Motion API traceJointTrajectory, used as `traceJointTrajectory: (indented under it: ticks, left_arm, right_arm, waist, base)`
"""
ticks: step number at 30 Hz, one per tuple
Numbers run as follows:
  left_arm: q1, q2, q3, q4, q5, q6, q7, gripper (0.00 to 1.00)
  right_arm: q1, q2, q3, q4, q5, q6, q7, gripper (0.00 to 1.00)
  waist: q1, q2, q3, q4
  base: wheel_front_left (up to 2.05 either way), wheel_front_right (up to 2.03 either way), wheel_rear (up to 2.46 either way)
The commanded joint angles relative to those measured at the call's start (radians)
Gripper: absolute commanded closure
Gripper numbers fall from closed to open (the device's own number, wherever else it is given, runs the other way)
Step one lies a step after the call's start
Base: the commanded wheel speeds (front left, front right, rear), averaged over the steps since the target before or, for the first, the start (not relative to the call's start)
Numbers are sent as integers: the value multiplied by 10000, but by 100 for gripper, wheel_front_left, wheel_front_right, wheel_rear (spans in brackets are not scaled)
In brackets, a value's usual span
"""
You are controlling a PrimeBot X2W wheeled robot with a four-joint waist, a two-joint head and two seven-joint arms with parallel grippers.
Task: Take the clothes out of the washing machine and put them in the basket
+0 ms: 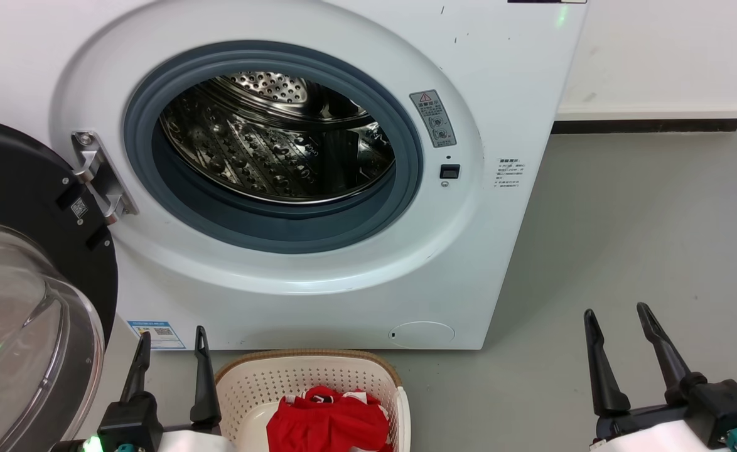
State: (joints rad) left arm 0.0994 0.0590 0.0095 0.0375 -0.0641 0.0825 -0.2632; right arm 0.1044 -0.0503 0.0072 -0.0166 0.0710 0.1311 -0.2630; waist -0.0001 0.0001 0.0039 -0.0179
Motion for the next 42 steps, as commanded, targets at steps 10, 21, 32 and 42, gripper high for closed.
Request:
traceJointTrajectory:
  ticks: [10,21,32,42]
  left_arm:
    - [137,-60,122,118,178,-142,-24,0]
    - [10,-79,180,595,-457,-212,264,100]
    - [-280,-79,278,770,-2733,-505,767,100]
    - [-531,-80,372,932,-4542,-738,1178,100]
  right_arm:
    - [93,3,69,47,107,-7,-27,0]
    - [40,-21,95,309,748,0,111,100]
    - [-345,-180,79,688,3141,-1,525,100]
    - [-619,-267,42,952,5003,-1,867,100]
  waist:
    - [1,-1,-96,-72]
    - [1,-1,-98,-68]
    - [1,-1,-90,-46]
    - [1,-1,-83,-26]
  base:
    - [0,0,0]
    - [0,0,0]
    - [0,0,0]
    - [0,0,0]
